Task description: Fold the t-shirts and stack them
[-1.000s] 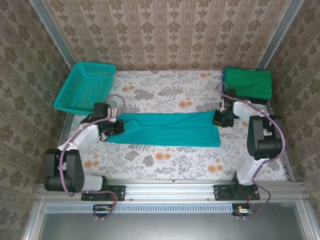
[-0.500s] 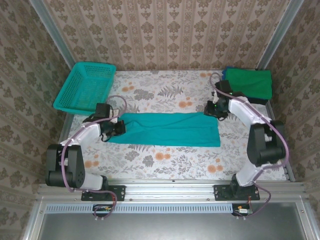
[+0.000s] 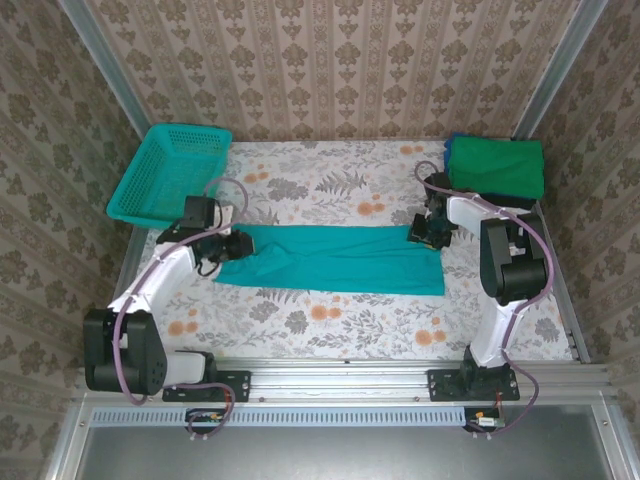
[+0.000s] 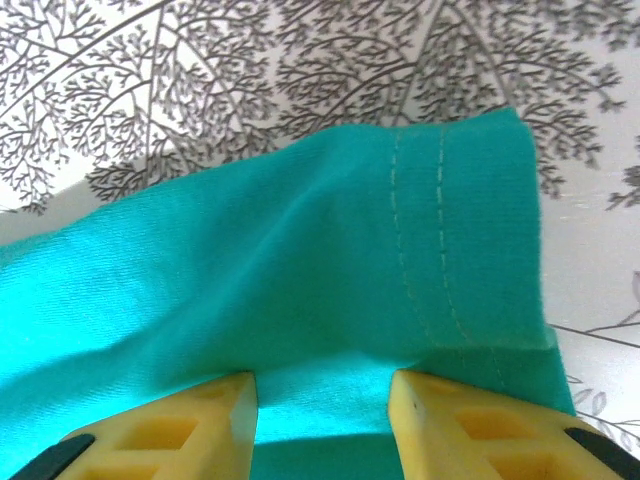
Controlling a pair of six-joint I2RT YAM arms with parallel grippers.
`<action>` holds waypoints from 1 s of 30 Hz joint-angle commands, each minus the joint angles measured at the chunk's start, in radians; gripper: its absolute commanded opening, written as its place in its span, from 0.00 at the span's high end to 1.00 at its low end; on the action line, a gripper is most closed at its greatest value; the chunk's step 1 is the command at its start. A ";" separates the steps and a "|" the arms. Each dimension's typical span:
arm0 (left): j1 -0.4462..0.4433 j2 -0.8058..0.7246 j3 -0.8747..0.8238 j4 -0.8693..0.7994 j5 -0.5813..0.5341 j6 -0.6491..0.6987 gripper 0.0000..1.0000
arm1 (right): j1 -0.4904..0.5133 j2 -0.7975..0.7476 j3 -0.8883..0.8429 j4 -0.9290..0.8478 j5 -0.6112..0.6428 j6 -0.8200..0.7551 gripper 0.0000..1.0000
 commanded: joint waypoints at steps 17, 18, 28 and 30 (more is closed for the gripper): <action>-0.057 0.575 0.320 0.116 0.060 0.014 0.82 | 0.011 0.082 0.088 -0.016 0.022 0.006 0.52; -0.045 0.566 0.297 0.129 0.059 0.010 0.82 | -0.008 0.094 0.096 -0.025 0.023 0.002 0.52; -0.008 0.506 0.202 0.163 0.080 -0.015 0.82 | 0.030 -0.077 0.129 -0.039 0.138 -0.080 0.47; -0.008 0.496 0.185 0.167 0.078 -0.017 0.82 | 0.127 -0.140 0.123 -0.030 0.214 -0.111 0.44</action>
